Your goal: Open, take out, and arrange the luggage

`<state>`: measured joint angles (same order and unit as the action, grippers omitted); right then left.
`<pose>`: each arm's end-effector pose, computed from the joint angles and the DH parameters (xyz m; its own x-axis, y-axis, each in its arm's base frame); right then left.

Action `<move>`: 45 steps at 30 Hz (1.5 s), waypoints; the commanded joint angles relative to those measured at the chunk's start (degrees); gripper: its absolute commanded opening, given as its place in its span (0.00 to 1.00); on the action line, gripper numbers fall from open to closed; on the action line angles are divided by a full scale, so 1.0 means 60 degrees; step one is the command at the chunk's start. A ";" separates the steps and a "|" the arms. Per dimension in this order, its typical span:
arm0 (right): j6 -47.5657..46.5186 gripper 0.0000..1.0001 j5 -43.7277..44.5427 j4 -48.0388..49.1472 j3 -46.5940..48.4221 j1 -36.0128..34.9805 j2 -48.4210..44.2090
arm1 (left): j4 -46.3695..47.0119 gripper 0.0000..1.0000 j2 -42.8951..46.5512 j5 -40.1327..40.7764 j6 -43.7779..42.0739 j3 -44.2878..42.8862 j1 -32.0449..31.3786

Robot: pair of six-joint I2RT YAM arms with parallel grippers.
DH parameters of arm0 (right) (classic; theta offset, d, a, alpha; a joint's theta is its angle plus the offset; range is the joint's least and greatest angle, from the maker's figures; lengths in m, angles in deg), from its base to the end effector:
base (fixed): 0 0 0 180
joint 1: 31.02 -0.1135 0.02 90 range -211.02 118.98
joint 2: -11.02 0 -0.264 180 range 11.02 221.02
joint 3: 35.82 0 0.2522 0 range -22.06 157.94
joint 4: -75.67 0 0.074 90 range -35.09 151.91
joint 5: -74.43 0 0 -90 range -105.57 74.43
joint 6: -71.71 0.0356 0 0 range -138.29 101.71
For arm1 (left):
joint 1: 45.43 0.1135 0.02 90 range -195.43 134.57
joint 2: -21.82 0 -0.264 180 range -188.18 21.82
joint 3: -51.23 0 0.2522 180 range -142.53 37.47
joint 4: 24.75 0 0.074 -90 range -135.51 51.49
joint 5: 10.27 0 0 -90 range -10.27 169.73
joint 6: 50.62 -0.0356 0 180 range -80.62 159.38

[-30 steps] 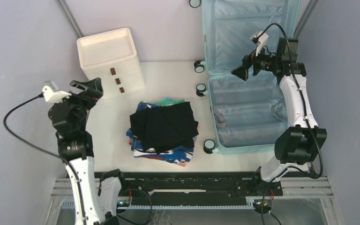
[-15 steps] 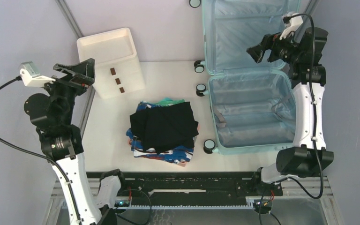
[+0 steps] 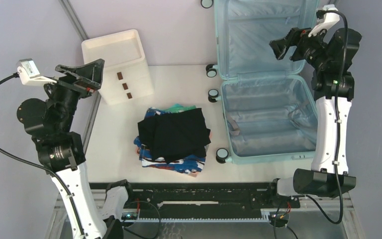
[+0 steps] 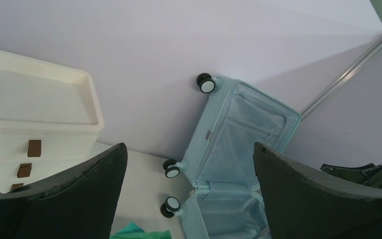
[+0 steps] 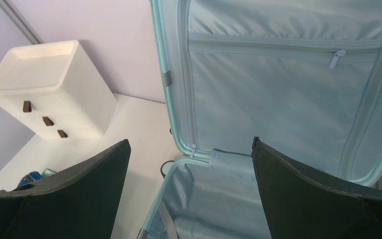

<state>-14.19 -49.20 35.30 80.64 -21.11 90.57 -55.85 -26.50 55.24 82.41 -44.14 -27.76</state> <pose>0.2765 -0.0283 0.5183 -0.0880 0.0758 -0.9932 -0.3960 0.9123 0.1047 0.1175 0.0219 0.5245 0.1207 -0.6133 -0.7806 0.2544 0.7792 -0.5728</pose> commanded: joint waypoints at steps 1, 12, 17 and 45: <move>0.0326 1.00 0.0640 0.0448 0.0017 -0.0133 -0.0499 | 0.0049 1.00 0.0072 -0.0465 -0.0264 -0.0569 0.0032; 0.0130 1.00 0.0923 0.0587 -0.0592 -0.0187 -0.0920 | -0.0178 1.00 0.0145 -0.0429 -0.0513 -0.0531 0.0027; 0.0110 1.00 0.0968 0.0670 -0.0636 -0.0229 -0.0882 | -0.0225 1.00 0.0270 -0.0304 -0.0639 -0.0448 0.0030; -0.0241 1.00 0.1370 0.0884 -0.0609 -0.0637 -0.0362 | 0.0104 1.00 0.0149 0.0052 -0.0608 -0.0071 0.0028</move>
<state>-14.56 -42.01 37.92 76.44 -24.32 88.12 -58.04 -25.08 55.11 79.44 -45.23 -27.78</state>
